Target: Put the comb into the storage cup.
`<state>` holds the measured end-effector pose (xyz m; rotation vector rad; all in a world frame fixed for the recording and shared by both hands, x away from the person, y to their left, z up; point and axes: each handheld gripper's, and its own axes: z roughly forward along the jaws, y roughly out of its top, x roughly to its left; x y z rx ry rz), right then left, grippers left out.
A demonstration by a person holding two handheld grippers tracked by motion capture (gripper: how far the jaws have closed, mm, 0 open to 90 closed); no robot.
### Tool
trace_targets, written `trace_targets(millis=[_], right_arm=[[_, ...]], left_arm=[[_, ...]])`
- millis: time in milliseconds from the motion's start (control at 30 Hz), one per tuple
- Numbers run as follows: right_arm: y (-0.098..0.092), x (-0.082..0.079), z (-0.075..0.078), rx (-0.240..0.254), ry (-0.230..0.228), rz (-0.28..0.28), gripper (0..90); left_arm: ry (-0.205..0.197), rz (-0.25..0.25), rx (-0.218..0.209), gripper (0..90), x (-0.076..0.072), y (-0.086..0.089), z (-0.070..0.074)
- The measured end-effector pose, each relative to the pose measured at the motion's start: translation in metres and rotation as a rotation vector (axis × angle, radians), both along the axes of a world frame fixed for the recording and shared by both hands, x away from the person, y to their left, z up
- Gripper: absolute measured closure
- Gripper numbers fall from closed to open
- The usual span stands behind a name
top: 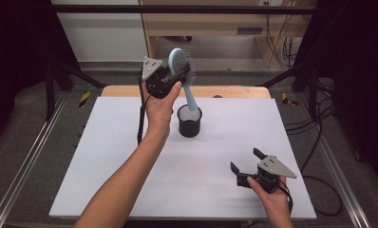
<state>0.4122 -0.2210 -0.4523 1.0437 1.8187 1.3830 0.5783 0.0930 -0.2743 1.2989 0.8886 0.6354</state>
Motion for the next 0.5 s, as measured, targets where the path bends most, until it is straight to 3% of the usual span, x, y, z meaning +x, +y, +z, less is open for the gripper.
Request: trace_targets(millis=[233, 500], right_arm=[[0.001, -0.0001, -0.0001, -0.002, -0.001, 0.001, 4.2], [0.0015, -0.0009, 0.0001, -0.002, -0.004, -0.003, 4.2]], left_arm=[[-0.002, 0.005, -0.018, 50.8, 0.0031, 0.0019, -0.0012], [-0.003, 0.01, -0.007, 50.8, 0.0018, 0.0035, -0.0041]])
